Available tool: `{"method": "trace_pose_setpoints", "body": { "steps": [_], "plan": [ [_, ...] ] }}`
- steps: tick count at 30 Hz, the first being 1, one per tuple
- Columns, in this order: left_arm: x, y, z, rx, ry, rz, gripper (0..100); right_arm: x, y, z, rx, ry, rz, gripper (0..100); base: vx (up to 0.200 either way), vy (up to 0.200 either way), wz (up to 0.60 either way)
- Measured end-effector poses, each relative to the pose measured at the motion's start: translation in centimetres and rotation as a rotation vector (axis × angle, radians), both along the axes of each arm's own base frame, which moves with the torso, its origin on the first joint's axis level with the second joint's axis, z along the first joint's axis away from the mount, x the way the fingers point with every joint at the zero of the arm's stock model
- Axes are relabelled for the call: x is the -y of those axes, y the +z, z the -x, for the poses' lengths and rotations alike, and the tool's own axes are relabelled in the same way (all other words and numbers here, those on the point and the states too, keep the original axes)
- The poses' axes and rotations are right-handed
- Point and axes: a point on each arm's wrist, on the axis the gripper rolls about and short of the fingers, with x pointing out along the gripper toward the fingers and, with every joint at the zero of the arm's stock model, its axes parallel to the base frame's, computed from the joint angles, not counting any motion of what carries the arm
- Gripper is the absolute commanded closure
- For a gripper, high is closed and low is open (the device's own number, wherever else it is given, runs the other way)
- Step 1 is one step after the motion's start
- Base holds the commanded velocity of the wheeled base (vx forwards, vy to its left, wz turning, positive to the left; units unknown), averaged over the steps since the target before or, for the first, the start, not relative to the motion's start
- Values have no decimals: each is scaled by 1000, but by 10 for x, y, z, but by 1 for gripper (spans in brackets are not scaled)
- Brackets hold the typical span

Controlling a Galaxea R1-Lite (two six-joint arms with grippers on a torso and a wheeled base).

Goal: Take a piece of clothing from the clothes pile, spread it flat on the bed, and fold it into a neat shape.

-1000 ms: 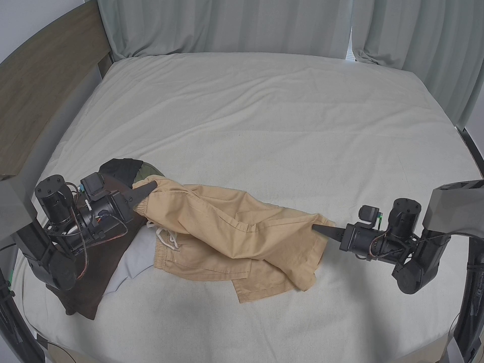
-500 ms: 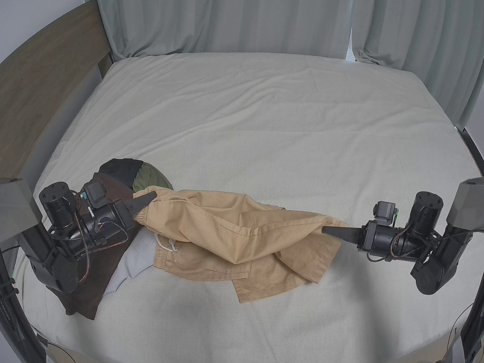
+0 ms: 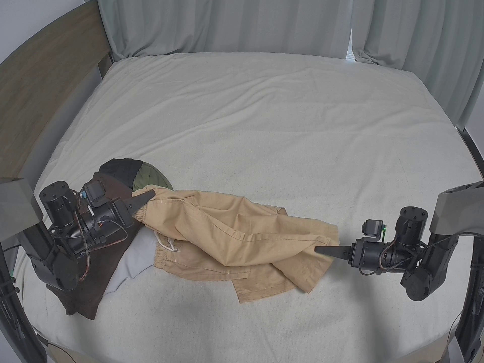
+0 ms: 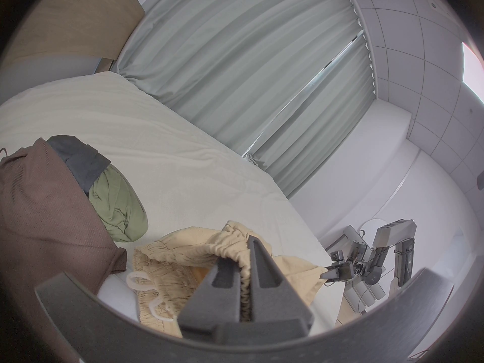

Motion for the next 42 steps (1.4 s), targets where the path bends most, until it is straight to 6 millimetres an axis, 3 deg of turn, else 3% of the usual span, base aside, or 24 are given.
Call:
{"method": "trace_pose_setpoints", "body": {
  "steps": [11, 32, 33, 42],
  "plan": [
    [0, 1, 0, 3, 0, 0, 100, -2, 2, -5, 25, -3, -1, 0, 0, 0, 0],
    [2, 3, 0, 11, -5, 2, 100, -30, 6, -6, 69, -9, 7, 0, 0, 0, 0],
    [2, 3, 0, 12, -5, 2, 100, -30, 6, -6, 68, -8, 7, 100, 0, 0, 0],
    [2, 4, -1, 15, -6, 2, 100, -30, 3, -3, 54, -6, 12, 100, 0, 0, 0]
  ]
}}
